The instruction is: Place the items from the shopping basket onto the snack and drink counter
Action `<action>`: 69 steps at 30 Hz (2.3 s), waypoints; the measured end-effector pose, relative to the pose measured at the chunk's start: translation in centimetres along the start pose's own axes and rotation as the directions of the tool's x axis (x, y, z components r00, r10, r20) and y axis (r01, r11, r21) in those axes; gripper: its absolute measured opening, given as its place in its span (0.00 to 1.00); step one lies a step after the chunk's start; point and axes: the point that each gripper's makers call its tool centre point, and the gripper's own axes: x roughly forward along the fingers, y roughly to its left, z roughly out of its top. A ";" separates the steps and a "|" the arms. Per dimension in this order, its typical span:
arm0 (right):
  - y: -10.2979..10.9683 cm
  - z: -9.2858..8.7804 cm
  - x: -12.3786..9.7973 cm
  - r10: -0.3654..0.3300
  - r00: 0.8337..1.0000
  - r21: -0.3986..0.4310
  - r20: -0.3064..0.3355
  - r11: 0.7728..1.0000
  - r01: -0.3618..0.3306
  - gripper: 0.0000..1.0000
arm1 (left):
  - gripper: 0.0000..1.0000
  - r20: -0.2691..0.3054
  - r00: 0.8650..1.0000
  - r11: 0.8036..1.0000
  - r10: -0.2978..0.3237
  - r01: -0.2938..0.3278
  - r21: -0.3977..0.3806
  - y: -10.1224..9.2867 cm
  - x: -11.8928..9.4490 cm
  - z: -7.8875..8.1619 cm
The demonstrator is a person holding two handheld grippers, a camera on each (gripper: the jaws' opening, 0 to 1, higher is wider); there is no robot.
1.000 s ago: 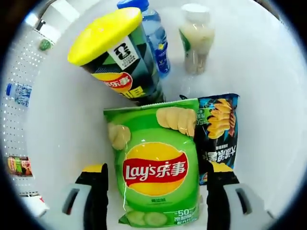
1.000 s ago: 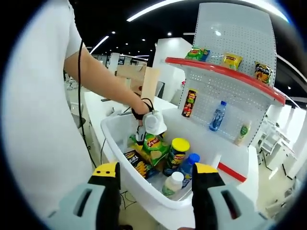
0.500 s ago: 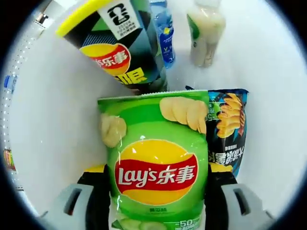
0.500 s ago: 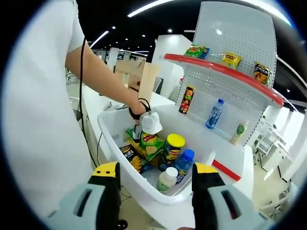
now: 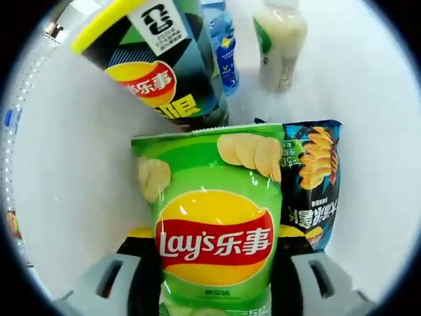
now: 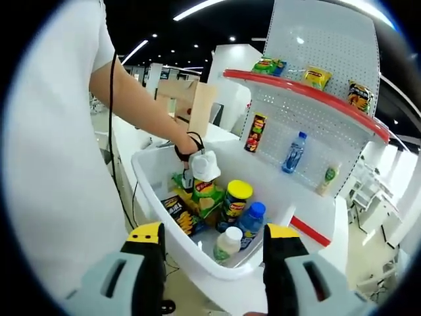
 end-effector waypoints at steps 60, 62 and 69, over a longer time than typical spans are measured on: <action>0.7 -1.3 1.3 0.015 1.000 -0.017 -0.013 1.000 -0.015 0.58 | 0.55 0.246 0.926 0.957 0.285 -0.291 -0.011 0.5 -6.1 2.2; 0.8 -1.2 1.4 0.022 1.000 -0.020 -0.010 1.000 -0.022 0.58 | 0.55 0.264 0.912 0.948 0.314 -0.314 -0.046 0.6 -6.9 2.4; 1.6 -0.9 2.0 0.061 0.998 -0.040 -0.006 0.997 -0.061 0.58 | 0.55 0.332 0.847 0.906 0.414 -0.349 -0.240 0.8 -10.1 3.5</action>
